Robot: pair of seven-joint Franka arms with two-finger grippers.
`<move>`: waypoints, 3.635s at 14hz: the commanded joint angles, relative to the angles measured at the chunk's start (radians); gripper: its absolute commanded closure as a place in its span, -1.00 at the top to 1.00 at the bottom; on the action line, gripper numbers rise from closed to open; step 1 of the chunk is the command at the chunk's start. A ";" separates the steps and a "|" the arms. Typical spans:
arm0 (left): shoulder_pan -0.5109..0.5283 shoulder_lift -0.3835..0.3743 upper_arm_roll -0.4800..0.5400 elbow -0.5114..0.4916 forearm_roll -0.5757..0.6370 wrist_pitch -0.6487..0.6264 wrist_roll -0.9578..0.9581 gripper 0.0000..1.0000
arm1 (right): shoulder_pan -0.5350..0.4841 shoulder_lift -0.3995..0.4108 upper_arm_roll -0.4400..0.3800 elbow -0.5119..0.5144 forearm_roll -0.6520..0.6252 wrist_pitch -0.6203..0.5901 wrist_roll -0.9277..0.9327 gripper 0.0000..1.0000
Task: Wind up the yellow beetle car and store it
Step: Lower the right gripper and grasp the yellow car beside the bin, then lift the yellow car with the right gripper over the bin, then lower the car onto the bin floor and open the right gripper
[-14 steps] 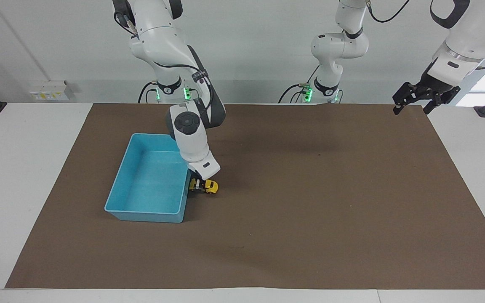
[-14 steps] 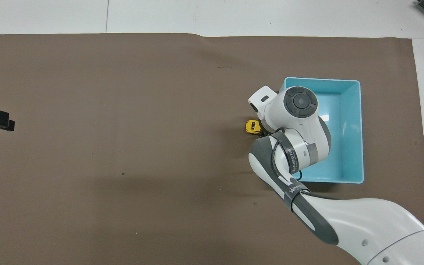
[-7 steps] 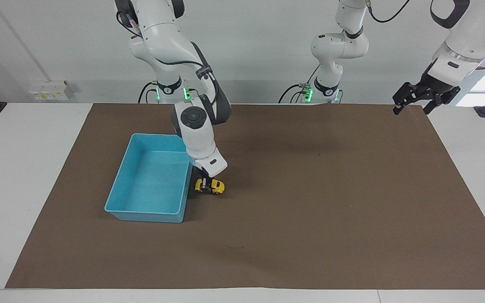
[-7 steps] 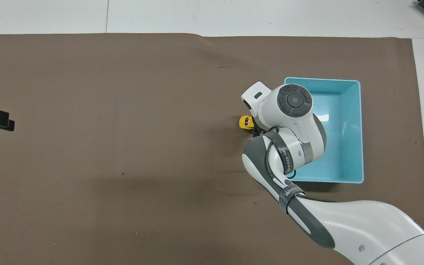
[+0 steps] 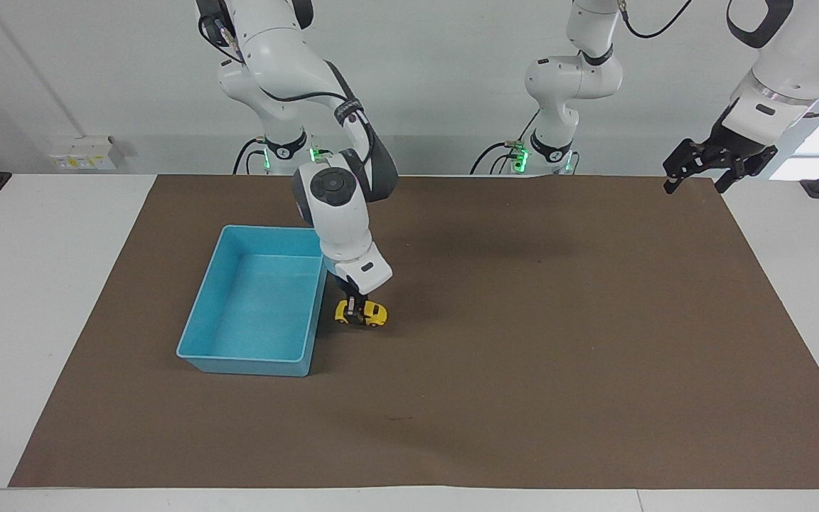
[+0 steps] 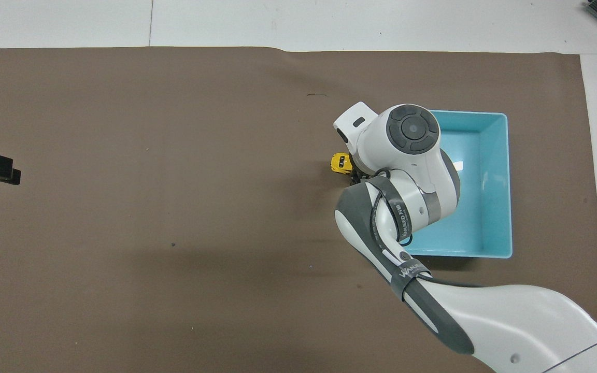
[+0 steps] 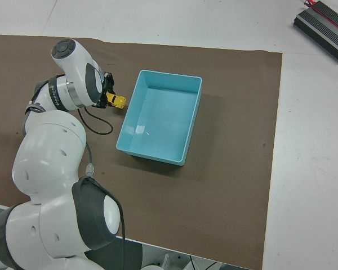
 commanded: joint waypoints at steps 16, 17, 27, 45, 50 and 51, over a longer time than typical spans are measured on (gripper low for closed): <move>0.012 -0.014 -0.005 -0.002 -0.005 -0.013 0.007 1.00 | -0.067 -0.141 -0.003 0.022 -0.010 -0.240 -0.142 -0.88; 0.014 -0.012 -0.005 -0.002 -0.005 -0.013 0.007 1.00 | -0.075 -0.157 -0.003 0.005 -0.010 -0.252 -0.135 -0.88; 0.012 -0.012 -0.005 -0.002 -0.005 -0.015 0.007 1.00 | -0.211 -0.244 -0.005 -0.128 -0.012 -0.275 -0.271 -0.88; 0.014 -0.012 -0.005 -0.002 -0.005 -0.015 0.007 1.00 | -0.294 -0.306 -0.005 -0.452 -0.012 0.097 -0.453 -0.88; 0.012 -0.012 -0.005 -0.002 -0.005 -0.015 0.007 1.00 | -0.305 -0.266 -0.006 -0.455 -0.012 0.140 -0.455 -0.88; 0.014 -0.012 -0.005 -0.002 -0.005 -0.013 0.007 1.00 | -0.305 -0.258 -0.005 -0.460 -0.012 0.151 -0.455 -0.88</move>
